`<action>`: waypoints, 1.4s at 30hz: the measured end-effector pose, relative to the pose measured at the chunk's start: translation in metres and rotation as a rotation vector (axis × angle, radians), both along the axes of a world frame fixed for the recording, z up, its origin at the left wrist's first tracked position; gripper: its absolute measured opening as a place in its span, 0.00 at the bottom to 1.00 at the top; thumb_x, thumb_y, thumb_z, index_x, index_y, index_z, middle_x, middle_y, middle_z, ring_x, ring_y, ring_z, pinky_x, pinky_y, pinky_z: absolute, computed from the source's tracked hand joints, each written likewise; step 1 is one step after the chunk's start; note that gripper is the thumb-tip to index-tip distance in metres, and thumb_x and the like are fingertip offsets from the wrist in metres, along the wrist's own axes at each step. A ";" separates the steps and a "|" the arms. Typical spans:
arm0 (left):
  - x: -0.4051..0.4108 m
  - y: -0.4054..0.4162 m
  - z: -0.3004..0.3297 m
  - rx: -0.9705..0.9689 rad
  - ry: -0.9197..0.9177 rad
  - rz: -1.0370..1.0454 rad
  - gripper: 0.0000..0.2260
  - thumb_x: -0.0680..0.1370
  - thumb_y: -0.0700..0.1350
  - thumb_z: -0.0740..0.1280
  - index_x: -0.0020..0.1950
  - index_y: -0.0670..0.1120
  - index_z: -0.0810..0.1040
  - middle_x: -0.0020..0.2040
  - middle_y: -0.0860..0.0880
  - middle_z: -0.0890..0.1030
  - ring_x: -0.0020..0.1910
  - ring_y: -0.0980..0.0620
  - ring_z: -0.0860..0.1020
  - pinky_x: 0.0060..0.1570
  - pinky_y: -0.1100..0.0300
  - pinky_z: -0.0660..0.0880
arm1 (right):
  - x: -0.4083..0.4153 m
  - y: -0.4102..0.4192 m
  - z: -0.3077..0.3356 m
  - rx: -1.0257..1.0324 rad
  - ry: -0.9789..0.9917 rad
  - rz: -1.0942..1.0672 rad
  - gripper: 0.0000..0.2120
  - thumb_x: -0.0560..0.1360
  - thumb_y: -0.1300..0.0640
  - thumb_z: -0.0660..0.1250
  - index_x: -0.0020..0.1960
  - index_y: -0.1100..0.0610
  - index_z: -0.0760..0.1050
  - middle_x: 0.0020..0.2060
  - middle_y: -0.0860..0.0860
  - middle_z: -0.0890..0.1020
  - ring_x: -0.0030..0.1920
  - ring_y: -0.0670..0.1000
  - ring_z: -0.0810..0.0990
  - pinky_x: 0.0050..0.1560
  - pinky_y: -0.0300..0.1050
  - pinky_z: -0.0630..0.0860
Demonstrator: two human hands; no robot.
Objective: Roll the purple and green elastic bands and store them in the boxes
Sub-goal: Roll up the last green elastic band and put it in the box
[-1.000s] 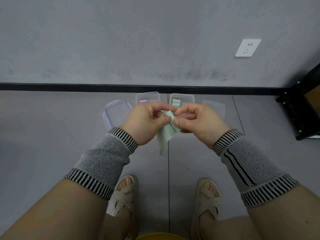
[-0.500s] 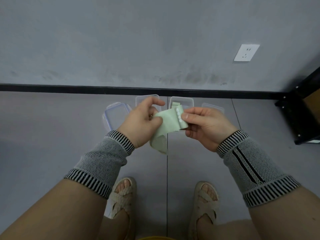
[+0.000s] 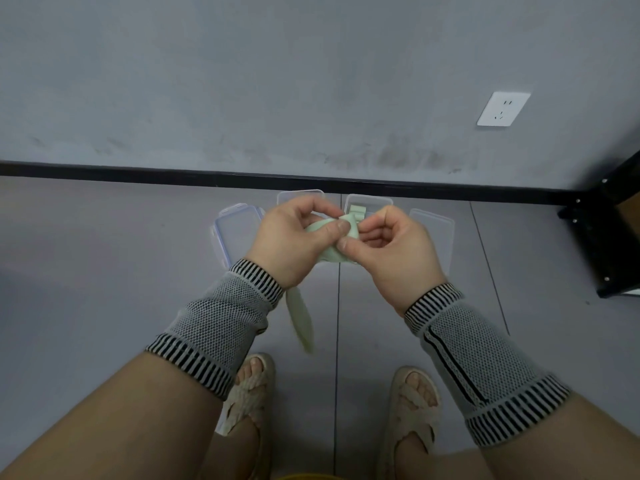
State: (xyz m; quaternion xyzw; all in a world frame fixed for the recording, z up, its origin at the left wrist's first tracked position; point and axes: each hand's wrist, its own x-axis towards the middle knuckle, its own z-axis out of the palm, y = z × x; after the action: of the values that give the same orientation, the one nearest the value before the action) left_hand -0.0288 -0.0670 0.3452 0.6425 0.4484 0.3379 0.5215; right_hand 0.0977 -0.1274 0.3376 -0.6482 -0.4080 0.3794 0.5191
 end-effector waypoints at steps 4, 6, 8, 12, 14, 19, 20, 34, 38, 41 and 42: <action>-0.008 0.005 0.002 -0.123 -0.094 -0.016 0.05 0.73 0.37 0.70 0.41 0.47 0.79 0.36 0.45 0.82 0.35 0.51 0.79 0.42 0.56 0.78 | 0.009 -0.006 0.006 0.038 -0.043 0.248 0.27 0.65 0.64 0.77 0.59 0.50 0.71 0.46 0.51 0.81 0.39 0.48 0.79 0.44 0.42 0.79; -0.011 0.005 0.002 -0.150 -0.107 -0.051 0.05 0.73 0.37 0.70 0.41 0.46 0.79 0.34 0.46 0.82 0.34 0.52 0.79 0.40 0.59 0.77 | 0.014 -0.010 0.006 0.037 -0.077 0.337 0.36 0.64 0.65 0.77 0.66 0.46 0.67 0.46 0.50 0.82 0.41 0.50 0.80 0.46 0.43 0.80; -0.013 0.005 0.002 -0.152 -0.094 -0.102 0.05 0.74 0.36 0.69 0.42 0.46 0.79 0.35 0.46 0.82 0.35 0.52 0.78 0.39 0.61 0.76 | 0.016 -0.011 0.005 0.037 -0.089 0.386 0.38 0.64 0.65 0.77 0.67 0.42 0.66 0.42 0.47 0.83 0.41 0.49 0.81 0.48 0.45 0.80; -0.015 0.003 0.003 -0.186 -0.128 -0.149 0.06 0.74 0.34 0.68 0.44 0.44 0.76 0.32 0.46 0.80 0.29 0.55 0.77 0.33 0.63 0.75 | 0.014 -0.010 0.005 0.021 -0.110 0.429 0.34 0.64 0.65 0.77 0.61 0.41 0.70 0.35 0.46 0.80 0.38 0.47 0.79 0.45 0.42 0.78; -0.015 0.003 0.003 -0.218 -0.146 -0.160 0.08 0.73 0.34 0.68 0.47 0.45 0.73 0.32 0.47 0.81 0.30 0.53 0.78 0.34 0.60 0.76 | 0.013 -0.010 0.007 0.025 -0.122 0.431 0.30 0.64 0.66 0.77 0.58 0.43 0.72 0.33 0.45 0.79 0.35 0.46 0.78 0.42 0.40 0.77; -0.020 0.007 0.002 -0.144 0.035 -0.203 0.09 0.74 0.41 0.69 0.50 0.48 0.72 0.30 0.52 0.81 0.29 0.57 0.77 0.33 0.63 0.73 | 0.017 -0.011 0.008 0.051 -0.131 0.390 0.28 0.64 0.67 0.77 0.57 0.46 0.74 0.34 0.49 0.78 0.35 0.49 0.76 0.42 0.45 0.77; -0.021 0.008 0.002 -0.115 0.099 -0.222 0.08 0.75 0.42 0.69 0.49 0.49 0.72 0.29 0.54 0.80 0.28 0.58 0.75 0.32 0.63 0.72 | 0.019 -0.011 0.008 0.052 -0.131 0.391 0.28 0.64 0.67 0.77 0.57 0.46 0.74 0.34 0.50 0.77 0.35 0.49 0.76 0.43 0.46 0.78; -0.011 0.002 0.007 0.127 0.337 -0.084 0.18 0.67 0.54 0.76 0.50 0.51 0.74 0.38 0.50 0.83 0.36 0.52 0.80 0.35 0.53 0.79 | 0.003 -0.009 0.003 0.183 -0.911 0.322 0.18 0.68 0.60 0.71 0.58 0.52 0.75 0.36 0.44 0.76 0.36 0.44 0.73 0.41 0.46 0.77; -0.011 0.002 0.007 0.102 0.323 -0.065 0.17 0.67 0.52 0.75 0.50 0.52 0.73 0.39 0.52 0.83 0.40 0.54 0.80 0.40 0.58 0.77 | 0.003 -0.008 -0.002 0.171 -0.909 0.314 0.24 0.69 0.60 0.71 0.64 0.51 0.73 0.42 0.44 0.77 0.40 0.41 0.71 0.44 0.42 0.77; -0.014 0.004 0.007 0.037 0.267 -0.105 0.14 0.69 0.48 0.74 0.48 0.54 0.71 0.41 0.50 0.84 0.40 0.50 0.81 0.42 0.54 0.78 | 0.010 -0.010 0.001 0.058 -0.604 0.397 0.30 0.68 0.57 0.74 0.66 0.40 0.69 0.42 0.43 0.77 0.41 0.44 0.76 0.45 0.35 0.75; -0.014 0.004 0.007 0.021 0.247 -0.123 0.13 0.69 0.47 0.74 0.47 0.54 0.71 0.41 0.49 0.84 0.41 0.47 0.82 0.44 0.51 0.79 | 0.012 -0.011 0.003 0.018 -0.450 0.426 0.30 0.69 0.57 0.74 0.65 0.37 0.68 0.44 0.45 0.79 0.43 0.45 0.78 0.47 0.38 0.77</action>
State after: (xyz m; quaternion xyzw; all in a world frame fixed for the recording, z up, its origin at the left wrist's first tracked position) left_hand -0.0432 -0.0630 0.3520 0.7109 0.4654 0.2281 0.4754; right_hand 0.1092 -0.1380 0.3403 -0.6114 -0.6426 0.3229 0.3301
